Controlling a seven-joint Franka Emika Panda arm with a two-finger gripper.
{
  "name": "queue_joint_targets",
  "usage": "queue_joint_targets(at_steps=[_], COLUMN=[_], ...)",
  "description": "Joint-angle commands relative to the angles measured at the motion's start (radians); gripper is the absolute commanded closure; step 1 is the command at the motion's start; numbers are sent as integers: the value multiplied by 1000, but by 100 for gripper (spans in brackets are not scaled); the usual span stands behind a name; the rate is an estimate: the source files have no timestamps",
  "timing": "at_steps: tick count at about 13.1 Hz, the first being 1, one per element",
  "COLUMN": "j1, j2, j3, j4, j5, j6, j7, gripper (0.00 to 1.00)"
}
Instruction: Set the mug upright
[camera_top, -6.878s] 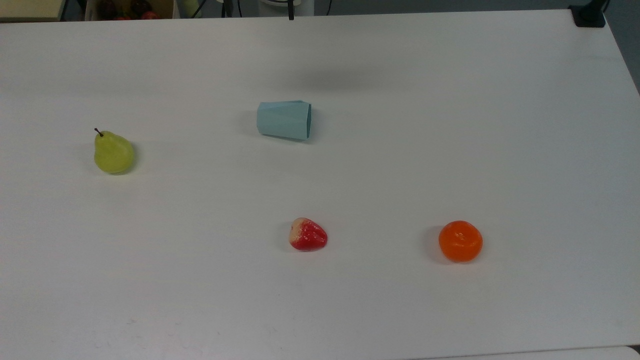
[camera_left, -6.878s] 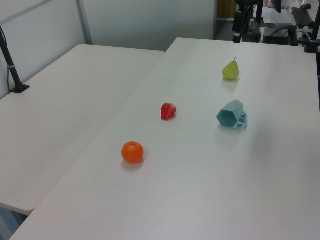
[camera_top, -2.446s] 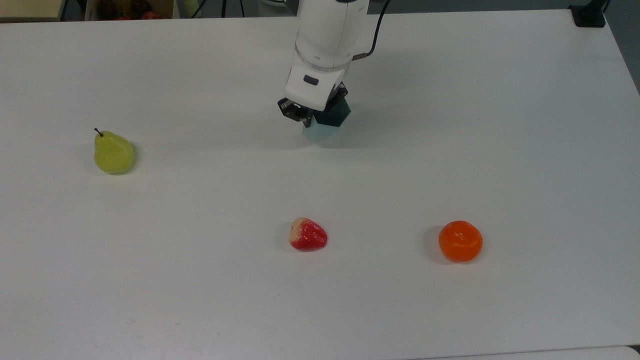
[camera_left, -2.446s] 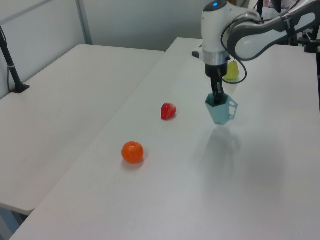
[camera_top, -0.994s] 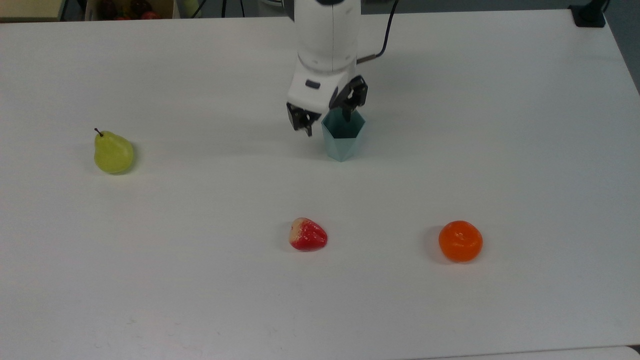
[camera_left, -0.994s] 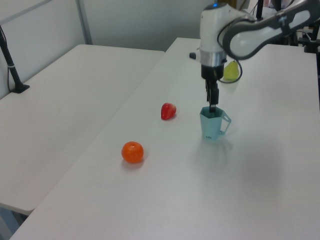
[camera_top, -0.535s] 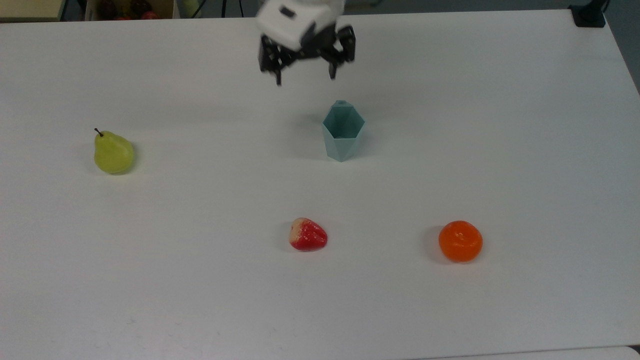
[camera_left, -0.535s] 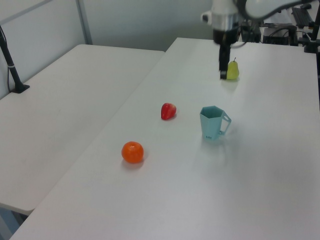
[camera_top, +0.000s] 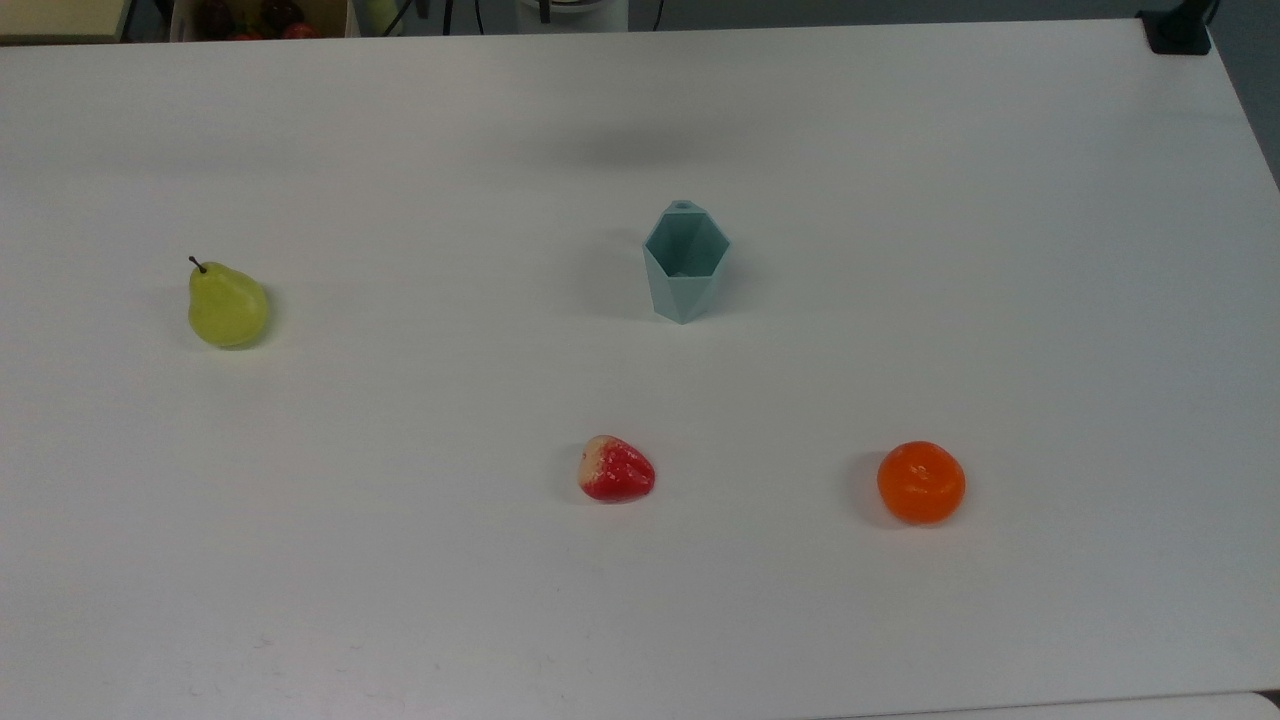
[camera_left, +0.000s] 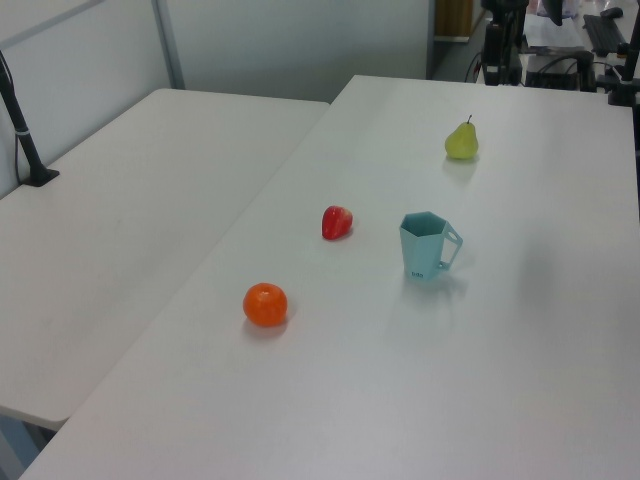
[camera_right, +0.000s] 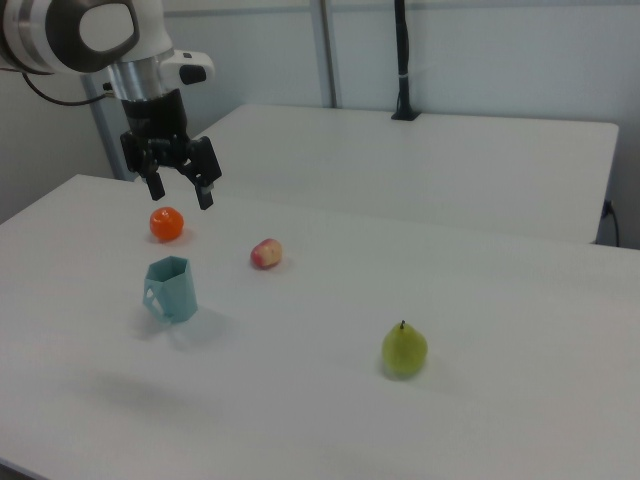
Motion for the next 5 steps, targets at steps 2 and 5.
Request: queue_joint_targets(at_steps=[2, 5], j1=[-135, -131], j2=[-16, -16], j3=[149, 149], j4=[-29, -30], j5=[11, 11], j6=[5, 0], j7=[20, 20], gripper=[0, 0])
